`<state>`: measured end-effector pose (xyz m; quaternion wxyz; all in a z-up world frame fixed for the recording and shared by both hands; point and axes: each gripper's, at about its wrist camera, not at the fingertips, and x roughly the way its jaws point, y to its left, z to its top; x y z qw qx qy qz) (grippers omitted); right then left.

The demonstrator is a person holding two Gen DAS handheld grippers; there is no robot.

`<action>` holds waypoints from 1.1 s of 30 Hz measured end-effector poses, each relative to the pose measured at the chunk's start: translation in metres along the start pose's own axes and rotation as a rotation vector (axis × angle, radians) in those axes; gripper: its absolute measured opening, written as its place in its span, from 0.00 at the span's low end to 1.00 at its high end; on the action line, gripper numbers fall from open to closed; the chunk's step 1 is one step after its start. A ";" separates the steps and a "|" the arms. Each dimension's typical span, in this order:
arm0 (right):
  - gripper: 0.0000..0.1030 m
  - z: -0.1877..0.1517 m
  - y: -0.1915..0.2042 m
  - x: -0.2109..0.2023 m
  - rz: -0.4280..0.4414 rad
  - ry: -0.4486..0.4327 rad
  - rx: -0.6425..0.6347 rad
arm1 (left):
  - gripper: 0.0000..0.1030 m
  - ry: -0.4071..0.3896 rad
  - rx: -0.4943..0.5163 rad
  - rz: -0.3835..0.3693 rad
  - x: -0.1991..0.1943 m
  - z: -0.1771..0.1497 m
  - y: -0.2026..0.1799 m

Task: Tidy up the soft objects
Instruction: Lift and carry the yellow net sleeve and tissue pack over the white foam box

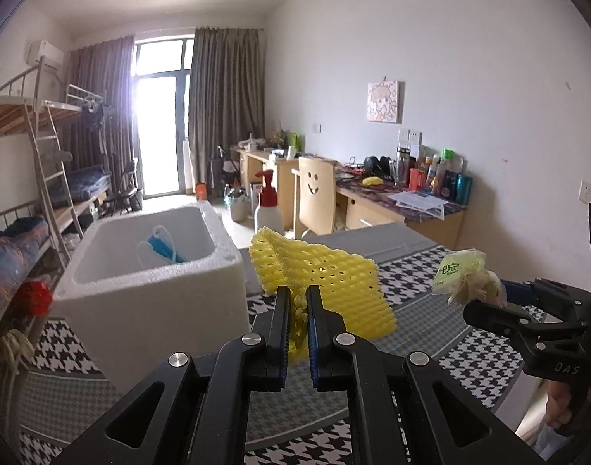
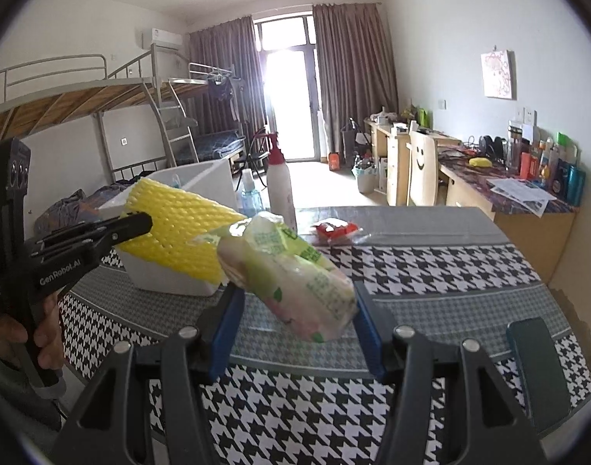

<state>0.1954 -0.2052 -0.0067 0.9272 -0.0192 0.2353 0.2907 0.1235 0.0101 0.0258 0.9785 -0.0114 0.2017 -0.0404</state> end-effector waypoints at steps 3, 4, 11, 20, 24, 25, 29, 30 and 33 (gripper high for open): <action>0.59 0.005 0.000 0.000 0.002 -0.006 0.001 | 0.08 -0.009 0.001 0.004 -0.001 0.004 0.002; 0.59 0.008 0.000 0.000 -0.001 -0.011 0.004 | 0.08 -0.015 0.003 0.006 -0.002 0.006 0.003; 0.59 0.019 -0.006 0.000 -0.006 -0.027 0.028 | 0.08 -0.018 0.003 0.007 -0.003 0.011 0.006; 0.59 0.031 -0.001 0.003 0.000 -0.043 0.025 | 0.08 -0.041 0.008 0.017 -0.010 0.024 0.014; 0.59 0.037 0.004 0.004 0.001 -0.048 0.020 | 0.08 -0.048 0.009 0.035 -0.012 0.030 0.018; 0.59 0.039 0.004 0.005 0.005 -0.048 0.016 | 0.08 -0.050 0.007 0.039 -0.012 0.032 0.018; 0.59 0.044 0.008 0.007 0.013 -0.051 0.004 | 0.08 -0.051 0.005 0.053 -0.012 0.036 0.024; 0.59 0.045 0.009 0.008 0.017 -0.054 0.003 | 0.08 -0.053 0.002 0.058 -0.012 0.037 0.026; 0.59 0.047 0.012 0.009 0.024 -0.059 -0.005 | 0.08 -0.061 -0.005 0.069 -0.013 0.040 0.030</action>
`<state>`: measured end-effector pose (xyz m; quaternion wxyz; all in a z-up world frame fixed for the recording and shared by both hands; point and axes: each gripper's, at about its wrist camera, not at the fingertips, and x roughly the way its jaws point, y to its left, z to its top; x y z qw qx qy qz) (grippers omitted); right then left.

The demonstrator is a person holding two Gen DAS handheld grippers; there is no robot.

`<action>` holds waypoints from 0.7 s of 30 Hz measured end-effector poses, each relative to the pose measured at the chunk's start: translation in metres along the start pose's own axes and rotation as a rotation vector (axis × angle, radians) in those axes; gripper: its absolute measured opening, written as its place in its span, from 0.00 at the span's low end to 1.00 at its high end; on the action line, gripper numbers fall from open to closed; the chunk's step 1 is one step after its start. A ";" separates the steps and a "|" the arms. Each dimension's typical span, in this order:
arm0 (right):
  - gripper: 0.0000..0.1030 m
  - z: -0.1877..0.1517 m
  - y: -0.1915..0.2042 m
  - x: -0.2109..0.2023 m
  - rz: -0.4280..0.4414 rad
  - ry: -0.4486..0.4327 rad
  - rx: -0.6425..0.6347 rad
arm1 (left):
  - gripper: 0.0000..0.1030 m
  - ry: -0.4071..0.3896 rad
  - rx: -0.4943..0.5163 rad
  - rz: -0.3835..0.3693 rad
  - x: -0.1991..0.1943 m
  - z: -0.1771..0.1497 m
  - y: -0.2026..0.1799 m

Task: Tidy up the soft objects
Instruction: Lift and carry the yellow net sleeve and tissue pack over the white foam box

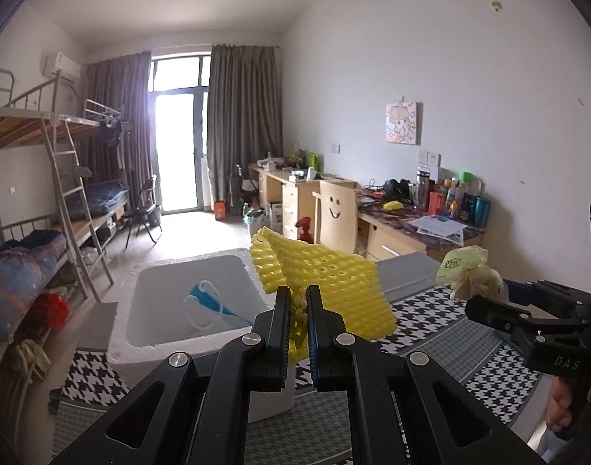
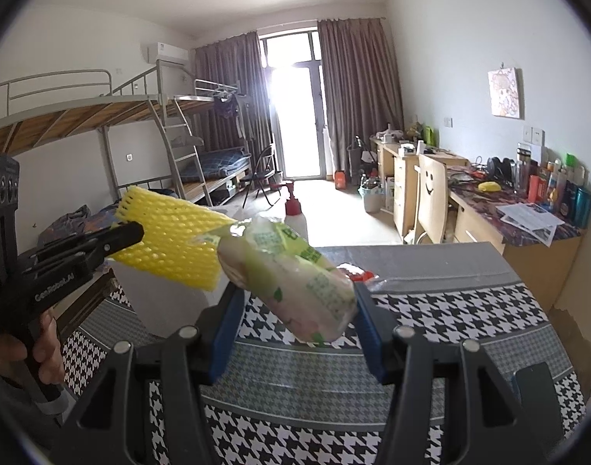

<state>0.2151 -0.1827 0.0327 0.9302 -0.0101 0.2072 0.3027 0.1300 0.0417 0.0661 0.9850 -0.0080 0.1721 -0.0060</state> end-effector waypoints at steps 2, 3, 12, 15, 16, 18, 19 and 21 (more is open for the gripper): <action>0.59 0.002 0.000 0.001 0.003 0.000 -0.005 | 0.08 -0.005 0.000 0.008 0.001 0.003 0.000; 0.59 0.001 0.001 0.001 0.004 0.000 -0.006 | 0.08 -0.009 0.000 0.012 0.000 0.004 0.001; 0.59 0.012 0.006 0.009 0.024 -0.009 -0.013 | 0.08 -0.032 0.007 0.056 -0.002 0.013 0.007; 0.59 0.017 0.009 0.012 0.034 -0.012 -0.013 | 0.08 -0.035 0.004 0.078 0.000 0.016 0.011; 0.59 0.019 0.011 0.013 0.036 -0.012 -0.016 | 0.08 -0.034 0.004 0.084 0.001 0.016 0.013; 0.59 0.023 0.015 0.016 0.042 -0.011 -0.026 | 0.08 -0.036 0.003 0.099 0.002 0.018 0.016; 0.59 0.024 0.017 0.017 0.047 -0.011 -0.030 | 0.08 -0.037 0.004 0.107 0.003 0.018 0.016; 0.59 0.027 0.019 0.021 0.055 -0.010 -0.036 | 0.08 -0.038 -0.002 0.123 0.004 0.020 0.020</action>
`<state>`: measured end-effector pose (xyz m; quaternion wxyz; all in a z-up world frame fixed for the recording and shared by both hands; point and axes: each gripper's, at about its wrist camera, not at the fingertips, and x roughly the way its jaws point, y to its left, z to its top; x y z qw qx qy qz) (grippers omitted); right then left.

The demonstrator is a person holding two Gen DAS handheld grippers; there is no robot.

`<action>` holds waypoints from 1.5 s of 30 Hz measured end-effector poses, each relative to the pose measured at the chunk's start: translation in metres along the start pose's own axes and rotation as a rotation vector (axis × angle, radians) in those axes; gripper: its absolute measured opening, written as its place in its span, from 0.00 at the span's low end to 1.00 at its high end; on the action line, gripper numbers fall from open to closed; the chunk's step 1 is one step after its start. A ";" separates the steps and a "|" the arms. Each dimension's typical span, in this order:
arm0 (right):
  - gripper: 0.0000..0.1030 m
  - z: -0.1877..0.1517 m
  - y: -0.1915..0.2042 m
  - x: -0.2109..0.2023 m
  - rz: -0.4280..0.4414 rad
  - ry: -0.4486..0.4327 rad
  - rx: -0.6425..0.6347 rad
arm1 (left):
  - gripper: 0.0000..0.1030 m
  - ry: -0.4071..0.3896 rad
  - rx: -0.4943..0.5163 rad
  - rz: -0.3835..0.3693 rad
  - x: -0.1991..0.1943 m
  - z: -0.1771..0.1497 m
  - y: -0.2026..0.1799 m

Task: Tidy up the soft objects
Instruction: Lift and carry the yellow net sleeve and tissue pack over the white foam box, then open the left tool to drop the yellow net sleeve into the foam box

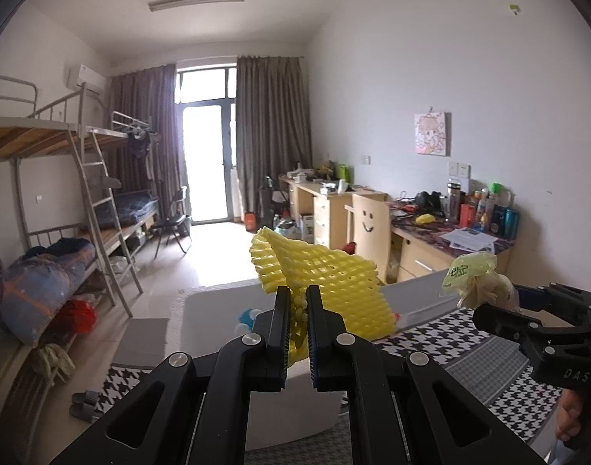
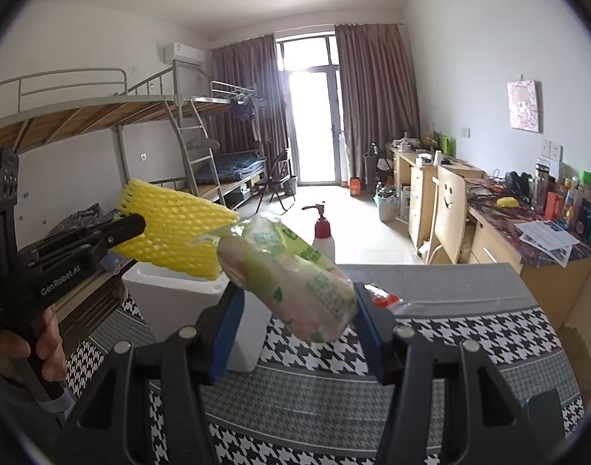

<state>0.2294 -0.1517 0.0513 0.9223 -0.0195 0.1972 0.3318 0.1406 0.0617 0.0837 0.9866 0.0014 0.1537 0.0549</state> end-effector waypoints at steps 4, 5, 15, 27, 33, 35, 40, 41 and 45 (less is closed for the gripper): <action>0.59 0.007 0.005 0.010 0.020 0.007 -0.009 | 0.08 -0.003 -0.002 0.039 0.004 0.003 0.008; 0.59 0.009 0.006 0.014 0.022 0.013 -0.008 | 0.08 -0.003 -0.007 0.043 0.006 0.004 0.010; 0.59 0.023 0.023 0.040 0.053 0.036 -0.043 | 0.08 0.026 -0.038 0.109 0.025 0.006 0.035; 0.59 0.024 0.034 0.055 0.072 0.062 -0.068 | 0.09 0.089 -0.065 0.113 0.048 0.000 0.047; 0.59 0.026 0.037 0.060 0.074 0.072 -0.083 | 0.50 0.160 -0.070 0.148 0.066 -0.007 0.054; 0.59 0.027 0.037 0.061 0.074 0.071 -0.083 | 0.72 0.162 -0.090 0.171 0.064 -0.010 0.059; 0.59 0.029 0.036 0.062 0.069 0.077 -0.086 | 0.97 0.116 -0.115 0.185 0.051 -0.006 0.067; 0.59 0.029 0.037 0.063 0.070 0.077 -0.088 | 0.97 0.108 -0.114 0.164 0.049 -0.006 0.067; 0.59 0.030 0.037 0.064 0.067 0.074 -0.086 | 0.97 0.112 -0.106 0.107 0.051 -0.004 0.064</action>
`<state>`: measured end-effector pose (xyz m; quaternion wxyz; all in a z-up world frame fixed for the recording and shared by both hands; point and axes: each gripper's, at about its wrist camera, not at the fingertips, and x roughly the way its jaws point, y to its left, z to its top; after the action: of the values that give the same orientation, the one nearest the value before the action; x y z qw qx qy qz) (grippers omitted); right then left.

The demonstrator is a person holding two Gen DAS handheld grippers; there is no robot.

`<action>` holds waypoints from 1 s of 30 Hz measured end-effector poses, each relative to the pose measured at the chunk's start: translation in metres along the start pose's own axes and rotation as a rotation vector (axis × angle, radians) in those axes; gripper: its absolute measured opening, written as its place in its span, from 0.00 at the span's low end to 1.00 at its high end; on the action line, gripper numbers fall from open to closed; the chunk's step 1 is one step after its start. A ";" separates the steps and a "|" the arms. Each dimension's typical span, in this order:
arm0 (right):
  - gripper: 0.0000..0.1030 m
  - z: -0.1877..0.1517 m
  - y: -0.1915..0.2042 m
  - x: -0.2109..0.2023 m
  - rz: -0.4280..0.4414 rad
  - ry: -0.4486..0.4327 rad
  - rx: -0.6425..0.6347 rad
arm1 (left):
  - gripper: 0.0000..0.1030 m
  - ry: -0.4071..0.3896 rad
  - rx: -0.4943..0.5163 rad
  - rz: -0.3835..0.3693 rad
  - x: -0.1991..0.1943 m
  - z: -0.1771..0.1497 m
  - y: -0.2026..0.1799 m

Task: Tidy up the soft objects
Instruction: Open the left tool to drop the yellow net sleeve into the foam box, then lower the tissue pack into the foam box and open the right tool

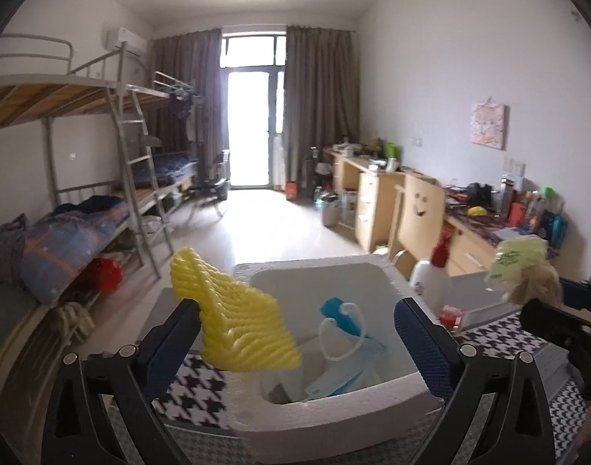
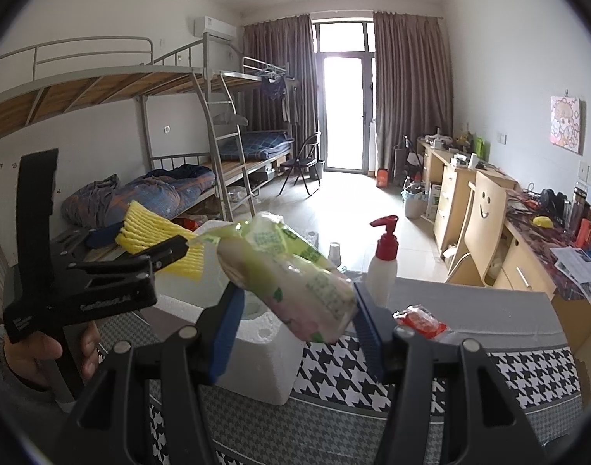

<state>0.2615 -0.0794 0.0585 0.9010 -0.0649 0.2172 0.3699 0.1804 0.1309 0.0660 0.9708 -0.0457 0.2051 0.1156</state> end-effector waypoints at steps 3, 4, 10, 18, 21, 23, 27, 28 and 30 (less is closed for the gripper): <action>0.59 0.001 0.001 0.000 0.000 -0.001 0.002 | 0.97 0.003 0.008 -0.063 0.001 0.002 -0.004; 0.59 0.001 0.001 0.001 -0.003 0.001 0.001 | 0.97 0.002 0.015 -0.092 0.000 0.002 -0.006; 0.59 0.001 -0.003 0.002 -0.009 0.010 0.010 | 0.97 0.009 0.005 -0.178 -0.001 0.001 -0.005; 0.59 0.002 -0.003 0.004 -0.009 0.013 0.007 | 0.97 0.003 0.017 -0.128 -0.005 0.001 -0.005; 0.59 0.002 -0.001 0.007 -0.006 0.017 0.002 | 0.97 0.001 0.026 -0.107 -0.007 0.001 -0.005; 0.59 0.004 0.000 0.009 -0.002 0.019 0.000 | 0.97 -0.003 0.027 -0.090 -0.008 0.001 -0.003; 0.59 0.005 0.004 0.012 0.009 0.020 -0.009 | 0.97 -0.010 0.021 -0.063 -0.011 0.001 0.001; 0.59 0.005 0.005 0.013 0.013 0.021 -0.012 | 0.98 -0.012 0.022 -0.057 -0.011 0.001 0.002; 0.59 0.006 0.007 0.014 0.020 0.022 -0.018 | 0.98 -0.016 0.026 -0.038 -0.013 0.001 0.005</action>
<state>0.2677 -0.0635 0.0579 0.8941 -0.0751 0.2245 0.3802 0.1681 0.1330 0.0720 0.9750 -0.0360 0.1978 0.0948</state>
